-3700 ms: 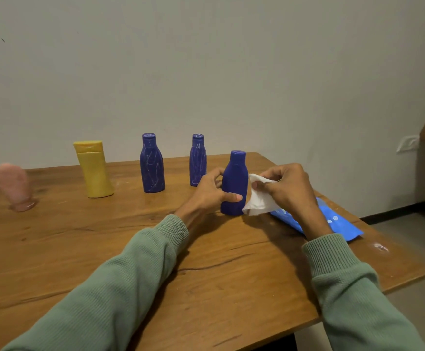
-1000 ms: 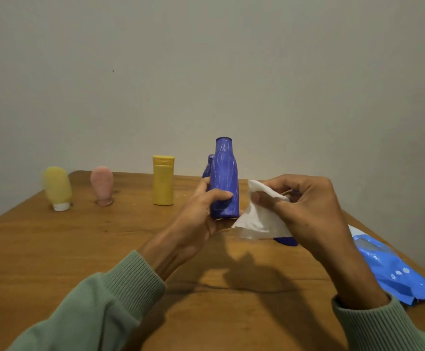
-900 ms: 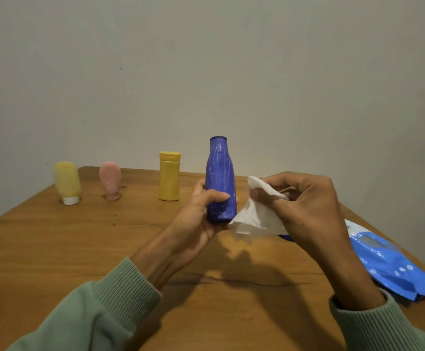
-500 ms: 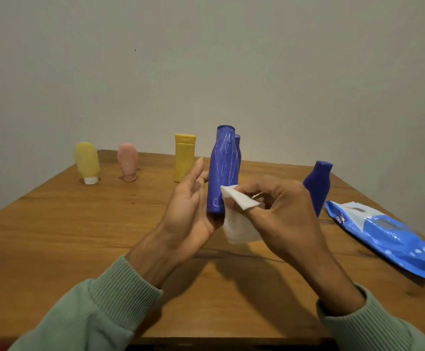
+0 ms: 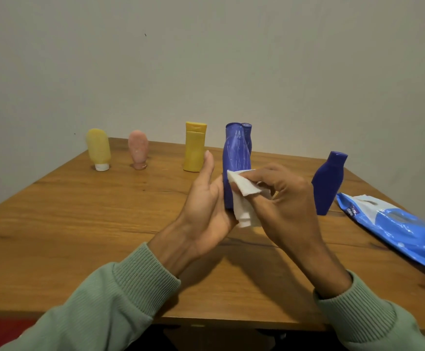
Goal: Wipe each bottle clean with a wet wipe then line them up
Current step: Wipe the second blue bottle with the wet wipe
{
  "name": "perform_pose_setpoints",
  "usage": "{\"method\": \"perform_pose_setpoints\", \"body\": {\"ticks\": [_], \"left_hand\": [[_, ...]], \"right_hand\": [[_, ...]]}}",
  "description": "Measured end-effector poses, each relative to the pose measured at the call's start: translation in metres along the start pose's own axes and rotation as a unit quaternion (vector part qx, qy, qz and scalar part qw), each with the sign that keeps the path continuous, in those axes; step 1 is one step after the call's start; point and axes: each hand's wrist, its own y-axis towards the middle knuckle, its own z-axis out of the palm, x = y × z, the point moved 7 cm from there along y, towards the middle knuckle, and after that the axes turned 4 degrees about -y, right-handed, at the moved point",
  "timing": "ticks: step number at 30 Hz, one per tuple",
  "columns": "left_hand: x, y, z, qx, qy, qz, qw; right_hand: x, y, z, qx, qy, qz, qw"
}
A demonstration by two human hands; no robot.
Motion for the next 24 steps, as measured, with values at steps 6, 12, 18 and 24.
{"method": "perform_pose_setpoints", "body": {"ticks": [6, 12, 18, 24], "left_hand": [[-0.004, 0.0, 0.0, 0.009, -0.021, 0.008, 1.0], [0.001, 0.0, 0.005, 0.015, -0.009, 0.008, 1.0], [-0.001, 0.001, 0.003, 0.005, 0.022, 0.033, 0.999], [-0.001, -0.001, 0.006, 0.011, 0.063, 0.055, 0.996]], "right_hand": [[0.012, -0.004, 0.01, 0.067, -0.07, -0.054, 0.994], [0.016, -0.002, 0.006, 0.042, -0.114, -0.067, 0.99], [0.017, -0.004, 0.005, 0.062, -0.104, -0.066, 0.99], [0.014, -0.001, 0.003, 0.018, -0.063, -0.044, 0.997]]}}
